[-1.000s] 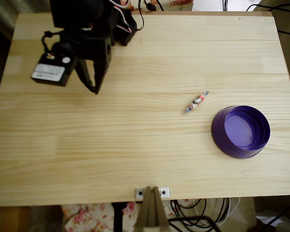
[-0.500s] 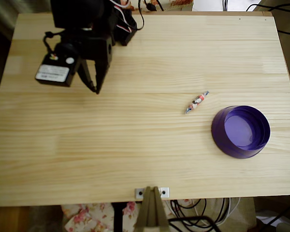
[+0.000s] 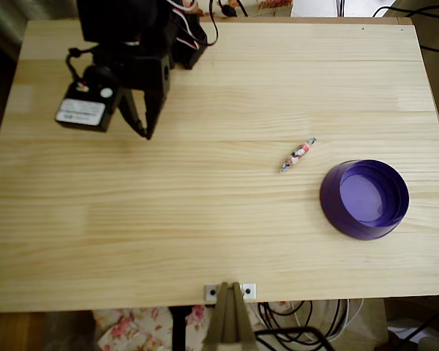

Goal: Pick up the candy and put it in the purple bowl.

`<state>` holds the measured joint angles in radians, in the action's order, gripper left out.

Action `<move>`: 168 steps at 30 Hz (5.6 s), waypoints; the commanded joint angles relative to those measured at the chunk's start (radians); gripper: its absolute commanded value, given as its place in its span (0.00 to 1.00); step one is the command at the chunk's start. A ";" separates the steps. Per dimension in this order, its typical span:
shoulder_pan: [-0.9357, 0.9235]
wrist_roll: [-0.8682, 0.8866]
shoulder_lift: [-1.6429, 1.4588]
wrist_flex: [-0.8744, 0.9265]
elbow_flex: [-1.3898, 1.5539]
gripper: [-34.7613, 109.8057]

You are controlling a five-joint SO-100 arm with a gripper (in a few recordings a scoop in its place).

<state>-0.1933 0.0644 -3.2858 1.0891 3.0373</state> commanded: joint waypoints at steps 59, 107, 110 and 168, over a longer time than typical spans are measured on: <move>0.495 0.802 0.836 0.428 -1.058 0.24; 1.009 1.569 1.626 0.282 -1.371 0.26; 1.026 1.582 1.687 0.272 -1.425 0.26; 0.986 1.631 1.890 -0.060 -1.416 0.36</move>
<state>0.7915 1.5309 -1.3484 1.0370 1.6168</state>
